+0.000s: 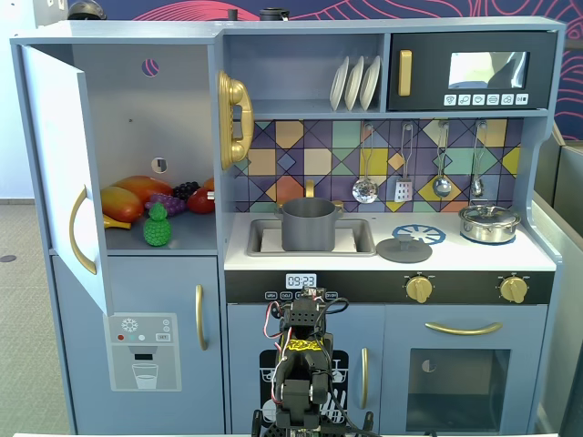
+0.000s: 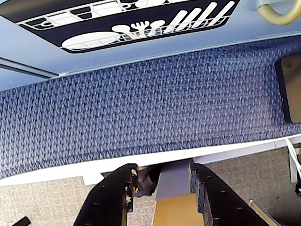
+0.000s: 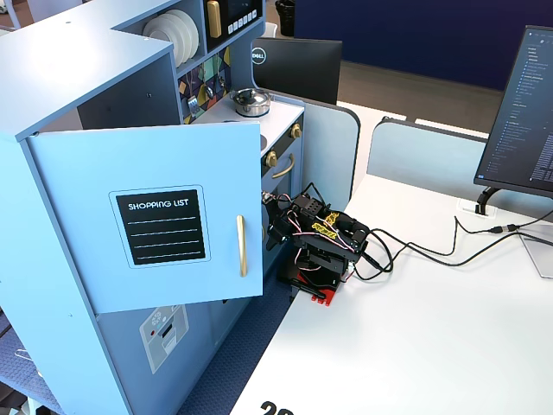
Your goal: Pick up the green pineapple from the left cabinet and place it in the gray recipient
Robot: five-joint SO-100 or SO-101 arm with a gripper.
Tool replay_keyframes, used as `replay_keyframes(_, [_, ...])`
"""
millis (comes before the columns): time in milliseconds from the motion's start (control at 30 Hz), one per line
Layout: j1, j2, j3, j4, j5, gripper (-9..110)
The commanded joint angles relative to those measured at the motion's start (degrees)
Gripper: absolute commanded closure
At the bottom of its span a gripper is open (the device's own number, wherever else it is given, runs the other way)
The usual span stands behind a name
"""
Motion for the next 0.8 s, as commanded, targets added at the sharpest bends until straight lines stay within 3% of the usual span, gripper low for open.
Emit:
replay_keyframes(0, [2.81, -0.35, 0.0, 10.11, -0.62, 101])
replay_keyframes(400, [0.09, -0.35, -0.53, 7.82, -3.34, 101])
replay_keyframes(567, [-22.32, -3.87, -11.16, -6.94, 6.06, 101])
replay_keyframes(767, [-44.65, -16.96, -26.46, -38.32, 0.0, 101])
